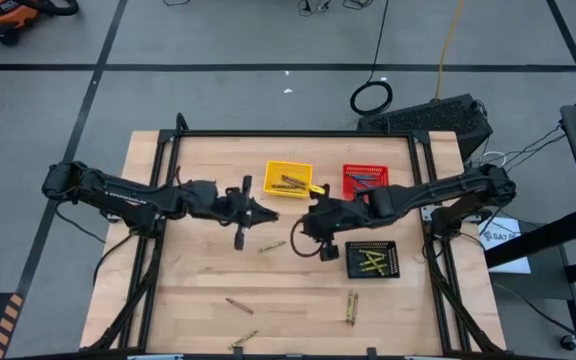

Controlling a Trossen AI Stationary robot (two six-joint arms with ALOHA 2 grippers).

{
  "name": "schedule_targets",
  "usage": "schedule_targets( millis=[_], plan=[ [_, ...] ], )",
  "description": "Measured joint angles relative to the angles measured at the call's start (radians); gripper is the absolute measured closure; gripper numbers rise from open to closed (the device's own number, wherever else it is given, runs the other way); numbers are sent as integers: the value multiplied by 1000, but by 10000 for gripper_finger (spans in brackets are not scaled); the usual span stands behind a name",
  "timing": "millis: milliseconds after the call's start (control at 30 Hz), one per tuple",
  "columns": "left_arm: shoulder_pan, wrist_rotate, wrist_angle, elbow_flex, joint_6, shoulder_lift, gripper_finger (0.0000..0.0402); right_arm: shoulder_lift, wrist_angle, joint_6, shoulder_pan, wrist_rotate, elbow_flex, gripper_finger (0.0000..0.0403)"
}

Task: Sort crayons
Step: Put the green crayon into the black bin

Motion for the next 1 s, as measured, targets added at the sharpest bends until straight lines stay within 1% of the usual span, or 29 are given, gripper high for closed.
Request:
schedule_targets(
  millis=[167, 500, 1000],
  plan=[
    [-18, 2, 81, 0, 17, 0, 398, 0, 118, -26, 4, 8, 0, 291],
    [-20, 2, 106, 0, 19, 0, 398, 17, 252, -95, 4, 8, 0, 291],
    [-20, 5, 109, 1, 45, 0, 398, 71, 399, -117, -24, 6, 2, 291]
  ],
)
